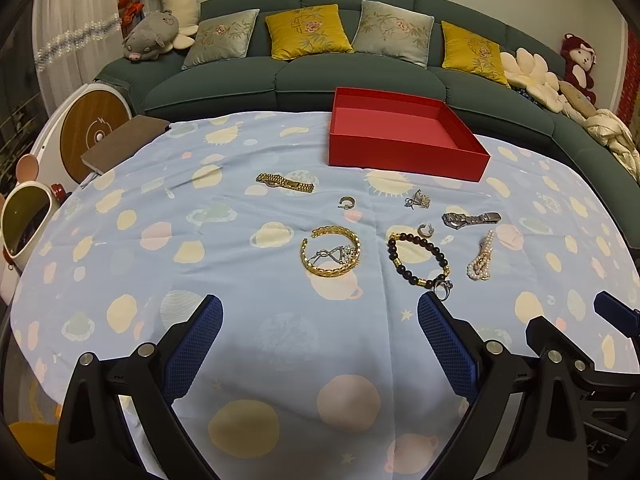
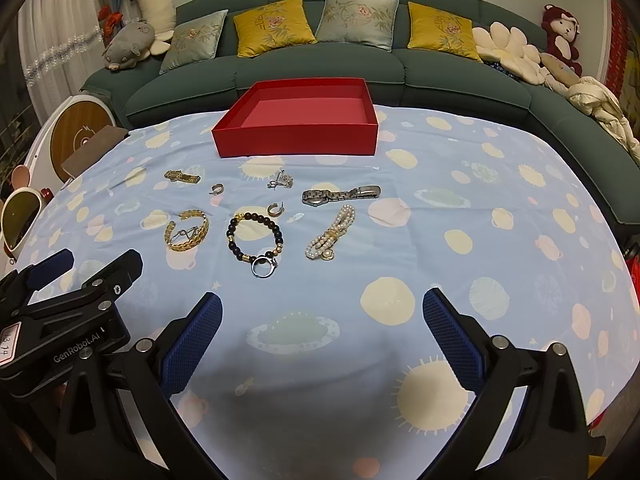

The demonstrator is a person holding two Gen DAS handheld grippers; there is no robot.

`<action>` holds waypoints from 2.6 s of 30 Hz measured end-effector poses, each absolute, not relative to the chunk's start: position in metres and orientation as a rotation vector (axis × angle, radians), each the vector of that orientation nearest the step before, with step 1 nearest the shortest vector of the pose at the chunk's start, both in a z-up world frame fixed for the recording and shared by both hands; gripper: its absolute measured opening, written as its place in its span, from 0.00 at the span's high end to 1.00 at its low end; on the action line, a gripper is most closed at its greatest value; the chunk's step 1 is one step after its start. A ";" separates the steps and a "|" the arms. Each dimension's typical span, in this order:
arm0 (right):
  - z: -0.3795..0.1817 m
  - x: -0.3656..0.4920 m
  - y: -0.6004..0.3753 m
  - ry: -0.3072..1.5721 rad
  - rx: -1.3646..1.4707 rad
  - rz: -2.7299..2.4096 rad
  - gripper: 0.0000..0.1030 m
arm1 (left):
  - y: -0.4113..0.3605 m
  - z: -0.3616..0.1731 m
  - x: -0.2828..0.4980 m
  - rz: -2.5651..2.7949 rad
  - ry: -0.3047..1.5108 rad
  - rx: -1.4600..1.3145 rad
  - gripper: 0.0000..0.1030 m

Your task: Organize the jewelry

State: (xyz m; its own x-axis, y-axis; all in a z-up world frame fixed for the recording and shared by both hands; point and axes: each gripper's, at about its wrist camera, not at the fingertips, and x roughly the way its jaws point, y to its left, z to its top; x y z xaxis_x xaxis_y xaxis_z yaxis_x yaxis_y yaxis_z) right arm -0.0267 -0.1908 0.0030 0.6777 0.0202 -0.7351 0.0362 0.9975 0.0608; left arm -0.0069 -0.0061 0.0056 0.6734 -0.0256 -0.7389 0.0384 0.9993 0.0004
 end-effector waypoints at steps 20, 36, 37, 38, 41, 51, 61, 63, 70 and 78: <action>0.003 -0.026 -0.192 0.833 0.088 -0.006 0.05 | -0.006 0.004 -0.006 -0.038 0.832 0.010 0.07; 0.002 -0.026 -0.191 0.830 0.090 -0.002 0.05 | -0.004 0.005 -0.007 -0.034 0.812 0.007 0.07; 0.002 -0.026 -0.191 0.829 0.090 -0.002 0.05 | -0.004 0.005 -0.007 -0.034 0.813 0.006 0.07; 0.002 -0.026 -0.191 0.829 0.090 -0.001 0.05 | -0.004 0.005 -0.007 -0.034 0.813 0.007 0.07; 0.001 -0.026 -0.190 0.830 0.090 -0.001 0.05 | -0.004 0.005 -0.007 -0.034 0.813 0.007 0.07; 0.001 -0.026 -0.190 0.829 0.089 -0.002 0.05 | -0.004 0.005 -0.008 -0.033 0.812 0.007 0.07; 0.001 -0.026 -0.190 0.830 0.090 -0.003 0.05 | -0.004 0.005 -0.008 -0.034 0.814 0.007 0.07; 0.001 -0.026 -0.190 0.830 0.088 -0.003 0.05 | -0.004 0.005 -0.008 -0.034 0.814 0.007 0.07; 0.001 -0.026 -0.190 0.830 0.089 -0.002 0.05 | -0.003 0.005 -0.008 -0.033 0.812 0.009 0.07; -0.006 -0.024 -0.193 0.836 0.090 -0.005 0.05 | 0.001 0.001 -0.005 -0.056 0.816 -0.014 0.07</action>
State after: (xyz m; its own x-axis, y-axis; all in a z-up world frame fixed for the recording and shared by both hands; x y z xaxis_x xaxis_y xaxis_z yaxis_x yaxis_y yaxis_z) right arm -0.0243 -0.1931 -0.0062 0.6708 0.0309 -0.7410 0.0403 0.9961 0.0780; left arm -0.0055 0.0006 0.0014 0.6836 -0.0554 -0.7277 0.0449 0.9984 -0.0338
